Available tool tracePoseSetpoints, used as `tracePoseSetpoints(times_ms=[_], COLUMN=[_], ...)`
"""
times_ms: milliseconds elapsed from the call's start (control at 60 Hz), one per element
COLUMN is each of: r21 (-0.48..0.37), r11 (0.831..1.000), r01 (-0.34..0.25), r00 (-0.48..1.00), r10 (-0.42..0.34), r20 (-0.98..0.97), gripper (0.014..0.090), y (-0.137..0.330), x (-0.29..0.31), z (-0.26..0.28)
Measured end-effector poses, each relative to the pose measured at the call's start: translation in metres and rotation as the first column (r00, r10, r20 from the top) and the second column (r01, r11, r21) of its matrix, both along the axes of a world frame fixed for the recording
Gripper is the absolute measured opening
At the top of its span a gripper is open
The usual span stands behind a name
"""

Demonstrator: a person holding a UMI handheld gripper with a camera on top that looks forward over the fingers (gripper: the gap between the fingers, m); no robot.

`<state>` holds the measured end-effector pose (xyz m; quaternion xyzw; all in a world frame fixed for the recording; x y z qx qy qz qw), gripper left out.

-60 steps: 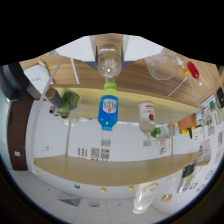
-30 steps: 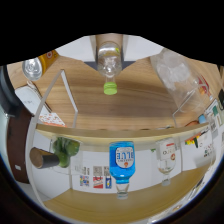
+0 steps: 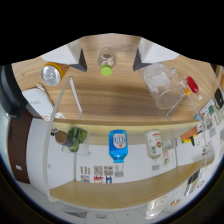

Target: Make me a cup of Vodka Sunrise.

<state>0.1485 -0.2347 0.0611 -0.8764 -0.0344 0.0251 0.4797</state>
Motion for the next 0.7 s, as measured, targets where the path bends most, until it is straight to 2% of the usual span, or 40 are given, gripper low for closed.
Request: tracePoseSetpoints(times_ms=[183,300,450,700], r21=[0.06,0.079,0.075,0.04], r11=[0.996,0.993,0.991,0.994], r01=[0.067,0.089,0.113,0.102], r00=[0.997,0.996,0.994,0.994], r10=[-0.064,-0.087,-0.113,-0.104], r20=[-0.046,-0.028,0.007,0.045], gripper=[0.0854,0.0856,0.0863,0.0864], y=[-0.033,-0.056,-0.077,-0.098], x=[-0.022,-0.047,-0.08,-0.123], z=[0.071,0.1,0.112,0.103])
